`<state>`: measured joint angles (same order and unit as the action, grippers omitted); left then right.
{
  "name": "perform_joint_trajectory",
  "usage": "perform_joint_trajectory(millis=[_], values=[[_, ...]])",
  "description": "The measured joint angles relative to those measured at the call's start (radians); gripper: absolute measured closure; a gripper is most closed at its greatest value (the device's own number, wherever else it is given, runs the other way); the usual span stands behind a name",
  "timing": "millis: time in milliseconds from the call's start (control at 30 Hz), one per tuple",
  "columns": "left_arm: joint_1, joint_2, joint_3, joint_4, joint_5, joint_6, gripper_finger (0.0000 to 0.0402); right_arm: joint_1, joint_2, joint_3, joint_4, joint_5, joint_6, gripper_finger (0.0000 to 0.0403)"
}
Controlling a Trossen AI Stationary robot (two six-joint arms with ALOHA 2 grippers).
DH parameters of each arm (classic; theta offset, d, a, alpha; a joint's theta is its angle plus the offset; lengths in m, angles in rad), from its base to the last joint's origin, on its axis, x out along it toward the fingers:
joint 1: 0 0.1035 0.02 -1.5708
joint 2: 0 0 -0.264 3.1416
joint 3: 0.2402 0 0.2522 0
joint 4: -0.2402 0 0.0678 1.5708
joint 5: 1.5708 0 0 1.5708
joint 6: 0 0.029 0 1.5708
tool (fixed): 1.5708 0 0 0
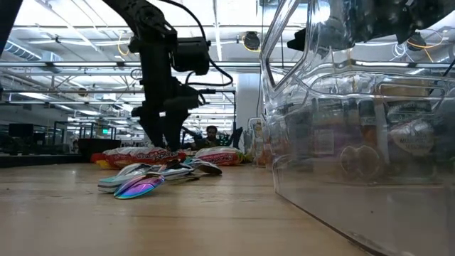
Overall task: Pick & Place Food Item
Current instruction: Put the red noodle pack into the top transparent bin
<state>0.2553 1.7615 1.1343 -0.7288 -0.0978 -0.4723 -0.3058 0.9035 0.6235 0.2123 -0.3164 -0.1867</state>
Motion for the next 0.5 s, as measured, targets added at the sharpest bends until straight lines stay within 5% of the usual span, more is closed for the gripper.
perform_joint_trajectory(millis=[267, 500], values=[[-0.003, 0.016, 0.000, -0.052, -0.035, -0.029, 0.0159, 0.000, 0.000, 0.000, 0.012, 0.000, 0.000, 0.0181], [-0.003, 0.016, 0.000, -0.077, -0.055, -0.037, 0.0233, 0.000, 0.000, 0.000, 0.016, 0.000, -0.001, 0.0181]])
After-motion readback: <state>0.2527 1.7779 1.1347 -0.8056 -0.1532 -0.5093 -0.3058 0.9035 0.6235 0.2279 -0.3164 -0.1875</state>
